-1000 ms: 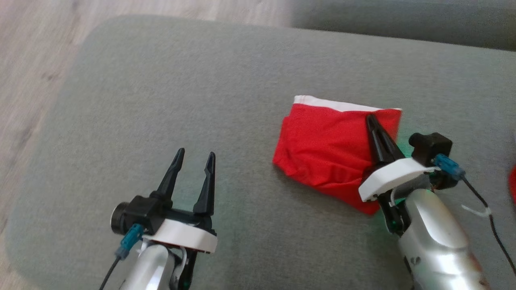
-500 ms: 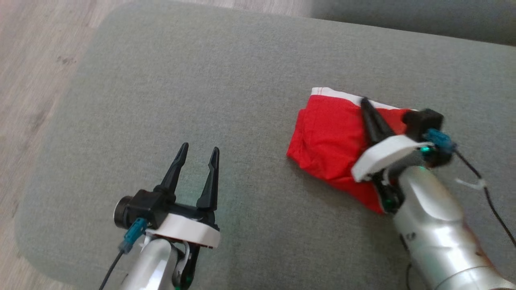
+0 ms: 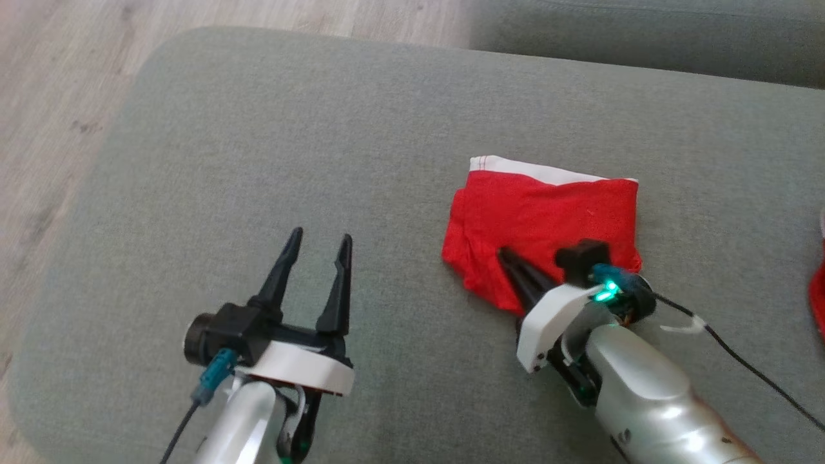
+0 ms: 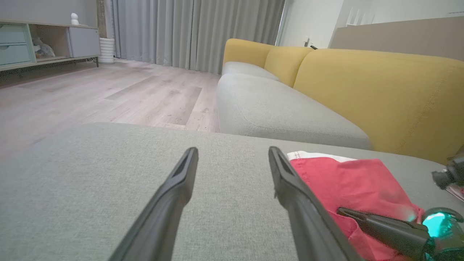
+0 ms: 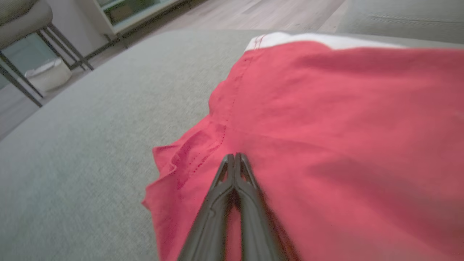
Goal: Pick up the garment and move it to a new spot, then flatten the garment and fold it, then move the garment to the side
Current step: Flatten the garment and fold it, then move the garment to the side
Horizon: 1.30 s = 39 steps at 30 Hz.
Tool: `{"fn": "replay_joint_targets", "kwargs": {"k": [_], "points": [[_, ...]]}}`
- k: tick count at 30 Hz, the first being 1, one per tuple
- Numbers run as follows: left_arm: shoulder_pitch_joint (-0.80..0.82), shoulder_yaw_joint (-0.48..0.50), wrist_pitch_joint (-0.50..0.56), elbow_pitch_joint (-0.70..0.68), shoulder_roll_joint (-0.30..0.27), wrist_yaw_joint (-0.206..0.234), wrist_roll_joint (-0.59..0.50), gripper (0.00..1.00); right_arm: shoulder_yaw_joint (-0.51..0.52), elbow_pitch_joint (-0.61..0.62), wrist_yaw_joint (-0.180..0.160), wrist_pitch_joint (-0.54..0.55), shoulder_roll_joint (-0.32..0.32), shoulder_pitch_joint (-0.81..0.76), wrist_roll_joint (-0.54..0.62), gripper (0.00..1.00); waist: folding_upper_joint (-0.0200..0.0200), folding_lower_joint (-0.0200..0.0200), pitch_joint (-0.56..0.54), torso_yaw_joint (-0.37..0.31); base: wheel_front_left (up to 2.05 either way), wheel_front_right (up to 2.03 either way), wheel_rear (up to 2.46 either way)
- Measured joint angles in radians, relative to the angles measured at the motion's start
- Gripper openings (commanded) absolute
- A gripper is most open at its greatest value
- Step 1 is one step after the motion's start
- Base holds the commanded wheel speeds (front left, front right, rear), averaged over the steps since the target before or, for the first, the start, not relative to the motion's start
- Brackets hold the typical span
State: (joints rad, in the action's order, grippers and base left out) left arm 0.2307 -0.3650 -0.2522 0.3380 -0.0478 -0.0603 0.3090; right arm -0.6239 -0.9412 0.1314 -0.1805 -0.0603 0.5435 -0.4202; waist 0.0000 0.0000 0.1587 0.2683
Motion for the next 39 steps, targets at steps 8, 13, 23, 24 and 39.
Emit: {"fn": "replay_joint_targets", "kwargs": {"k": [8, 13, 23, 24, 39], "points": [[-0.007, 0.033, 0.0, -0.016, 0.0, 0.007, -0.01, 1.0, 0.119, 0.004, 0.0, -0.066, -0.001, 0.001, -0.063, 0.0, 0.0, -0.0001, -0.041, -0.035, 0.0, 0.0, 0.0], [-0.037, 0.059, 0.0, -0.023, 0.0, 0.008, -0.01, 1.0, 0.397, 0.216, 0.0, -0.068, -0.002, -0.02, 0.09, 0.0, 0.0, 0.0, -0.075, -0.075, 0.0, 0.0, 0.0], [-0.131, 0.119, 0.0, -0.056, -0.001, 0.009, -0.01, 1.0, 0.634, 0.506, 0.0, -0.07, 0.004, -0.398, 0.23, 1.0, 0.0, -0.0001, -0.148, -0.151, 0.0, 0.0, 0.0], [-0.139, 0.123, 0.0, -0.059, -0.001, 0.009, -0.01, 1.0, 0.636, 0.516, 0.0, -0.07, 0.005, -0.418, 0.229, 1.0, 0.0, -0.0001, -0.153, -0.157, 0.0, 0.0, 0.0], [-0.197, 0.128, 0.0, -0.053, -0.001, 0.016, -0.01, 1.0, 0.645, 0.595, 0.0, -0.07, 0.015, -0.518, 0.222, 1.0, 0.0, 0.0, -0.162, -0.166, 0.0, 0.0, 0.0]]}}
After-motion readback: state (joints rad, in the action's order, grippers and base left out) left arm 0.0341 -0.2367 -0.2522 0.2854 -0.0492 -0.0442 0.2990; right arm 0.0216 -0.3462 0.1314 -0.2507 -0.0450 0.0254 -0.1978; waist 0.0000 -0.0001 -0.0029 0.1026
